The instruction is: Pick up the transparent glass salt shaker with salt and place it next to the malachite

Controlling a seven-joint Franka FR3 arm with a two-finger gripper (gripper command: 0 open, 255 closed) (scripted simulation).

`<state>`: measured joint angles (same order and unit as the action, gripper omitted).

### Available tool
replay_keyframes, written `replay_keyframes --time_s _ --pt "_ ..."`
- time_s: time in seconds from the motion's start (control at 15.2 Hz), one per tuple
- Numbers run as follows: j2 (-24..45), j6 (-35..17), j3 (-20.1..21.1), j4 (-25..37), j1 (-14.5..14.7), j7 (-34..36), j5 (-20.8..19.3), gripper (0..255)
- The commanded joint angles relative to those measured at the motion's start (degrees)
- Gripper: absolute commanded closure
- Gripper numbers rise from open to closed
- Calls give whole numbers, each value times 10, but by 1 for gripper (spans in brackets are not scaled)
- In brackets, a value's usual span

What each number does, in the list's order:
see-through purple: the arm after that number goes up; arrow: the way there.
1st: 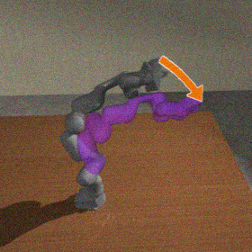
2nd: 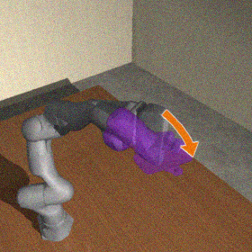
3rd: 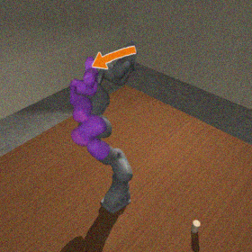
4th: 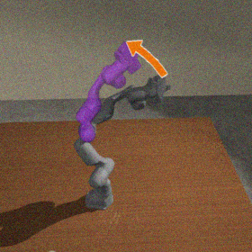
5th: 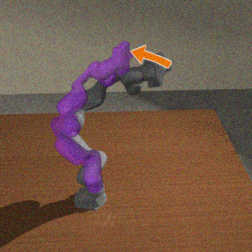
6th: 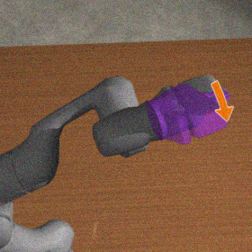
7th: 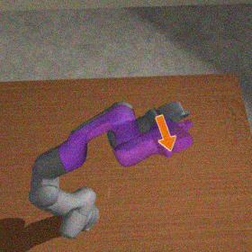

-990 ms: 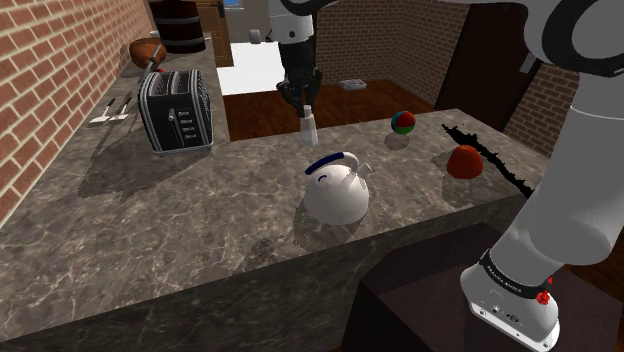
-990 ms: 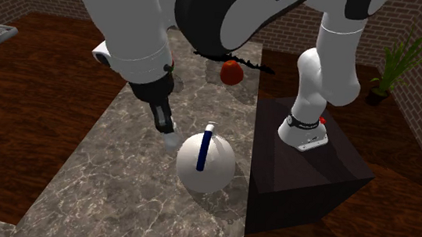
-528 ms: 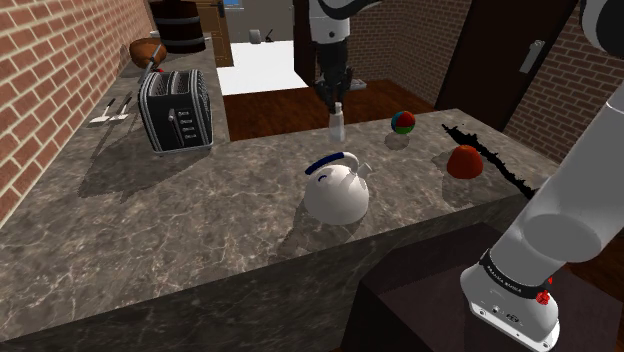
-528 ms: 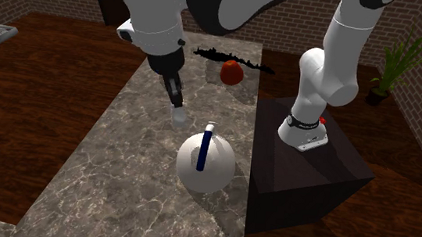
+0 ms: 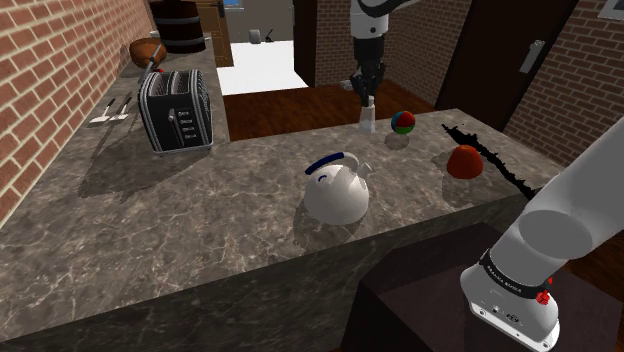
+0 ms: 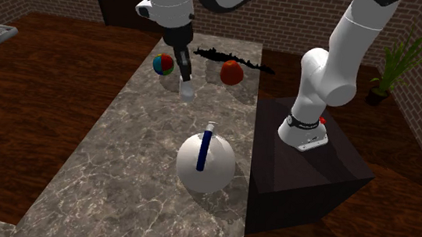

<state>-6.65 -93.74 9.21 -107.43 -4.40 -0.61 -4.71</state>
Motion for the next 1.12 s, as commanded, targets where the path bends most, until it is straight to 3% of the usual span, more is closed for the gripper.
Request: replay_keyframes --time_s 0.0,0.53,1.06 --pt "-20 -7 -16 -24 -13 -30 -3 255" --pt "-63 -25 -82 -73 -60 -137 -24 255" --pt "-69 -42 -152 -80 -107 -245 -50 255"
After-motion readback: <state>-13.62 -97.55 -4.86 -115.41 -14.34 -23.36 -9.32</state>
